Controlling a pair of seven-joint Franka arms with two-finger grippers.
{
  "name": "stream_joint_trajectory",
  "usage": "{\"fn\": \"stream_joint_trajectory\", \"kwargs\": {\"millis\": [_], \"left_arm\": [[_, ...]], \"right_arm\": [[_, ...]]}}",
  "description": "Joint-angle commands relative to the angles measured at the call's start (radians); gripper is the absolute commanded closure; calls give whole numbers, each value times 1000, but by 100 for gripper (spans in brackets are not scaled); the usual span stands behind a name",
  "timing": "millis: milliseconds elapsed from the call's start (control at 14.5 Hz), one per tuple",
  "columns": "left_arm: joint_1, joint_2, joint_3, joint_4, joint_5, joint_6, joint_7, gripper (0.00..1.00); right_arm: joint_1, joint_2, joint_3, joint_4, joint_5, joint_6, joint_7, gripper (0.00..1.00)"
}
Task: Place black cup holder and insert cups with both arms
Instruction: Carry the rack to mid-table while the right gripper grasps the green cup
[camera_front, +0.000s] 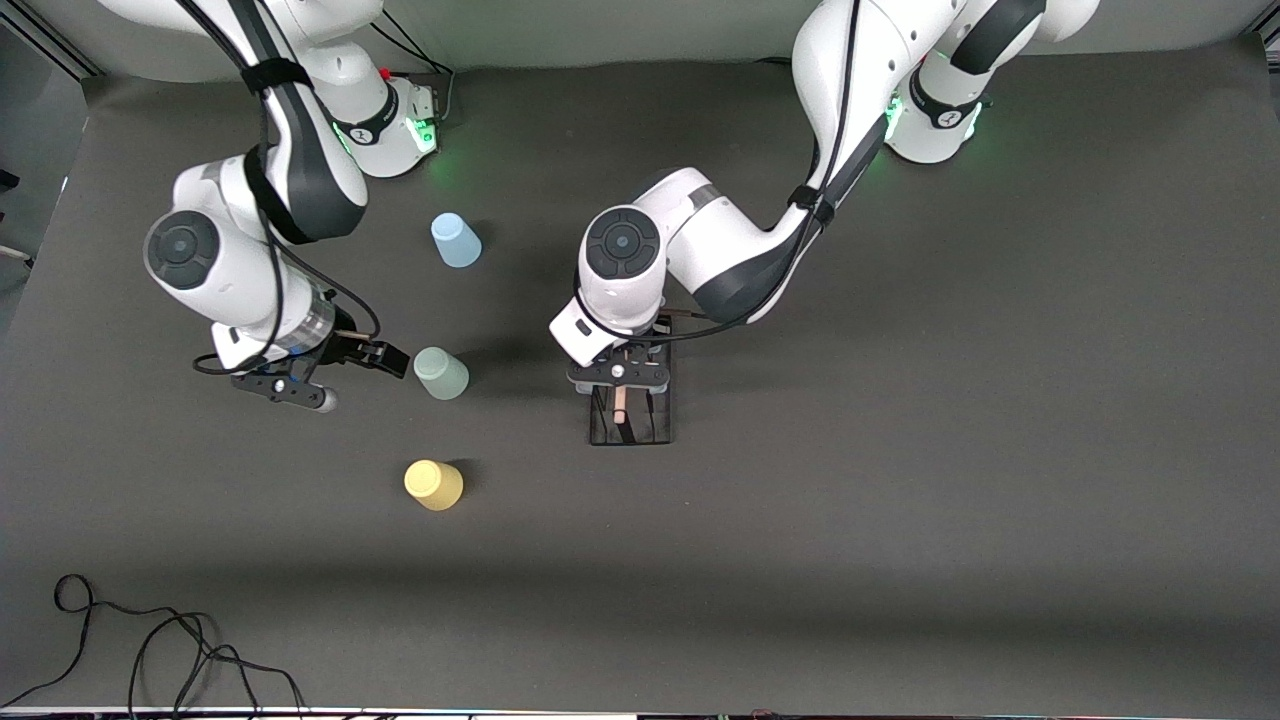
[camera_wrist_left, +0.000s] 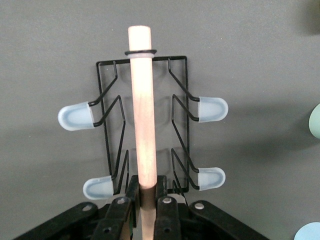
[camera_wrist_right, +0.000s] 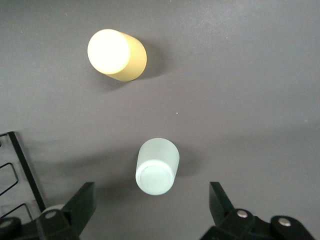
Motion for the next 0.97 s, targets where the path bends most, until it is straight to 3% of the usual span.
{"fn": "stream_joint_trajectory", "kwargs": {"millis": [0,276,345,415,691,898], "left_arm": [[-8,-10,7,-11,10,6,-53,100],[-5,-10,8,-9,5,6,-70,97],[-2,-16,8,-8,5,4,-72,22],[-7,-23,10,0,10,4,-78,0],[12,-104,13,14,7,-35,-102,0],[114,-217,4,11,2,-174,-70,0]], "right_arm": [[18,-13,-2,-90,3,104,25,0],[20,24,0,-141,3,200,25,0],[21,38,0,-143,3,221,25,0],[23,59,0,-147,3,249,28,0],[55,136,0,-155,6,324,41,0],[57,158,2,-159,9,326,41,0]]}}
